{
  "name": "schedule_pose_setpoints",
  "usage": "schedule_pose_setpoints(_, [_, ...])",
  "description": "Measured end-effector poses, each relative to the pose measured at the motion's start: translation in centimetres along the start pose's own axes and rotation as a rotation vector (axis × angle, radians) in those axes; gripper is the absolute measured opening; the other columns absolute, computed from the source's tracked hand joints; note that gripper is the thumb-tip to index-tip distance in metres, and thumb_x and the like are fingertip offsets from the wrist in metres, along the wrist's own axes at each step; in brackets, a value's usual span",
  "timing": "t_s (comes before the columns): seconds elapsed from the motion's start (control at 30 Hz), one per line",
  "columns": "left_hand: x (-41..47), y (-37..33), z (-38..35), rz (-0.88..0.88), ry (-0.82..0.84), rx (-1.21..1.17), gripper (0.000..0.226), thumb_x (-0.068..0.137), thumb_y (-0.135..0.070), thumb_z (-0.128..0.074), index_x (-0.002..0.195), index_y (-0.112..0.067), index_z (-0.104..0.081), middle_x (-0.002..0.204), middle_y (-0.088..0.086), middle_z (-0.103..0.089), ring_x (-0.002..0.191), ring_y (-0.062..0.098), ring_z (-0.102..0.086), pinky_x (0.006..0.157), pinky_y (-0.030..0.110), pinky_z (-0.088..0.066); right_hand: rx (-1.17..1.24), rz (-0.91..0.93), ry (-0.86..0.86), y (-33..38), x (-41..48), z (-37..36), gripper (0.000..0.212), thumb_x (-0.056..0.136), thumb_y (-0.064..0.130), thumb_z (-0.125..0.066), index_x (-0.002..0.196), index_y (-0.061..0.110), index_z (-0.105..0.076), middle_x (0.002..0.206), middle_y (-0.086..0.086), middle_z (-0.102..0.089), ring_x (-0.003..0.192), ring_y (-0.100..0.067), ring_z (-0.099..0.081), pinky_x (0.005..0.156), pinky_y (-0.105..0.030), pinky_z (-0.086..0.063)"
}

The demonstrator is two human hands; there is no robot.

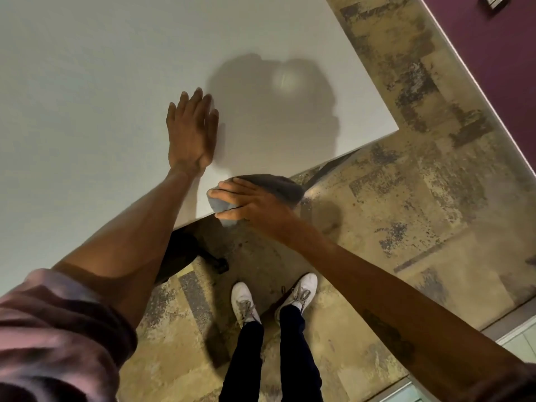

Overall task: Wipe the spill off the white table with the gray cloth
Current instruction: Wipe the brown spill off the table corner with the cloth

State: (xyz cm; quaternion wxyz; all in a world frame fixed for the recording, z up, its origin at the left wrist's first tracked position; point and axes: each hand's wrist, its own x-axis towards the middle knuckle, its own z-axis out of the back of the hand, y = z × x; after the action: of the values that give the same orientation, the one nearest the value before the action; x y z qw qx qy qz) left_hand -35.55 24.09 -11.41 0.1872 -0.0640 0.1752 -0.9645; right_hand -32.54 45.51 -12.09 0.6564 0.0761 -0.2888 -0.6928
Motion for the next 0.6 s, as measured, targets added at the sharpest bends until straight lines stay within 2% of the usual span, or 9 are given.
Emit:
schedule_pose_setpoints(0.1, [0.1, -0.1, -0.1, 0.010, -0.004, 0.014, 0.052, 0.110, -0.040, -0.022, 0.152, -0.017, -0.044, 0.163, 0.004, -0.037, 0.155, 0.029, -0.025, 0.128, 0.049, -0.015, 0.001, -0.058, -0.061, 0.1, 0.1, -0.3, 0.017, 0.088, 0.008, -0.065, 0.100, 0.005, -0.077, 0.134, -0.021, -0.061, 0.128, -0.041, -0.054, 0.110, -0.049, -0.040])
schedule_pose_setpoints(0.2, [0.2, -0.1, -0.1, 0.013, -0.009, 0.035, 0.053, 0.110, -0.038, -0.021, 0.150, -0.015, -0.046, 0.162, 0.005, -0.039, 0.154, 0.030, -0.028, 0.127, 0.049, -0.018, -0.015, -0.155, -0.050, 0.7, -0.2, -0.3, 0.015, 0.082, 0.006, -0.075, 0.096, 0.011, -0.078, 0.134, -0.014, -0.063, 0.130, -0.035, -0.055, 0.110, -0.047, -0.043])
schedule_pose_setpoints(0.27, [0.2, -0.2, -0.1, 0.011, -0.010, 0.053, 0.053, 0.110, -0.036, -0.020, 0.149, -0.014, -0.047, 0.161, 0.006, -0.041, 0.153, 0.031, -0.030, 0.126, 0.050, -0.020, -0.048, -0.236, -0.053, -0.1, -0.9, 0.5, 0.024, 0.078, 0.006, -0.079, 0.099, 0.016, -0.079, 0.135, -0.010, -0.063, 0.132, -0.032, -0.053, 0.114, -0.046, -0.040])
schedule_pose_setpoints(0.37, [0.2, -0.3, -0.3, 0.016, -0.009, 0.087, 0.052, 0.109, -0.035, -0.021, 0.150, -0.013, -0.046, 0.161, 0.006, -0.041, 0.153, 0.031, -0.030, 0.126, 0.050, -0.021, -0.068, -0.286, -0.065, -3.0, -4.0, 3.3, 0.046, 0.071, 0.001, -0.083, 0.112, 0.020, -0.072, 0.133, -0.010, -0.064, 0.130, -0.032, -0.056, 0.119, -0.036, -0.030])
schedule_pose_setpoints(0.47, [0.3, -0.4, -0.4, 0.032, -0.009, 0.074, 0.053, 0.108, -0.037, -0.022, 0.150, -0.014, -0.046, 0.161, 0.005, -0.041, 0.153, 0.030, -0.030, 0.126, 0.050, -0.021, -0.083, -0.530, -0.078, -4.7, -7.4, 6.9, 0.062, 0.077, -0.016, -0.067, 0.127, 0.020, -0.066, 0.144, -0.006, -0.055, 0.141, -0.026, -0.043, 0.124, -0.025, -0.016])
schedule_pose_setpoints(0.5, [0.3, -0.4, -0.5, 0.037, -0.009, 0.066, 0.053, 0.108, -0.037, -0.021, 0.150, -0.014, -0.046, 0.161, 0.005, -0.040, 0.153, 0.030, -0.029, 0.126, 0.050, -0.021, -0.084, -0.556, -0.056, -5.3, -8.2, 8.1, 0.056, 0.077, -0.018, -0.067, 0.121, 0.016, -0.071, 0.143, -0.009, -0.055, 0.142, -0.029, -0.040, 0.124, -0.021, -0.011])
schedule_pose_setpoints(0.53, [0.3, -0.3, -0.5, 0.041, -0.010, 0.059, 0.054, 0.108, -0.038, -0.021, 0.150, -0.015, -0.046, 0.161, 0.004, -0.040, 0.154, 0.029, -0.029, 0.126, 0.050, -0.020, -0.107, -0.493, -0.004, -6.3, -8.7, 9.5, 0.044, 0.075, -0.014, -0.073, 0.111, 0.012, -0.075, 0.138, -0.015, -0.058, 0.139, -0.033, -0.041, 0.123, -0.016, -0.007])
schedule_pose_setpoints(0.57, [0.3, -0.3, -0.5, 0.043, -0.011, 0.056, 0.054, 0.108, -0.039, -0.021, 0.150, -0.015, -0.046, 0.161, 0.004, -0.041, 0.154, 0.029, -0.029, 0.126, 0.050, -0.021, -0.149, -0.395, 0.063, -6.8, -9.0, 10.6, 0.032, 0.075, -0.007, -0.079, 0.102, 0.009, -0.078, 0.133, -0.020, -0.061, 0.134, -0.035, -0.043, 0.123, -0.015, -0.006])
schedule_pose_setpoints(0.6, [0.3, -0.3, -0.6, 0.045, -0.012, 0.057, 0.054, 0.109, -0.039, -0.021, 0.150, -0.015, -0.046, 0.161, 0.004, -0.041, 0.154, 0.029, -0.029, 0.126, 0.050, -0.021, -0.195, -0.320, 0.112, -7.5, -9.0, 11.7, 0.022, 0.078, 0.001, -0.079, 0.099, 0.008, -0.079, 0.130, -0.023, -0.062, 0.131, -0.036, -0.045, 0.124, -0.020, -0.009])
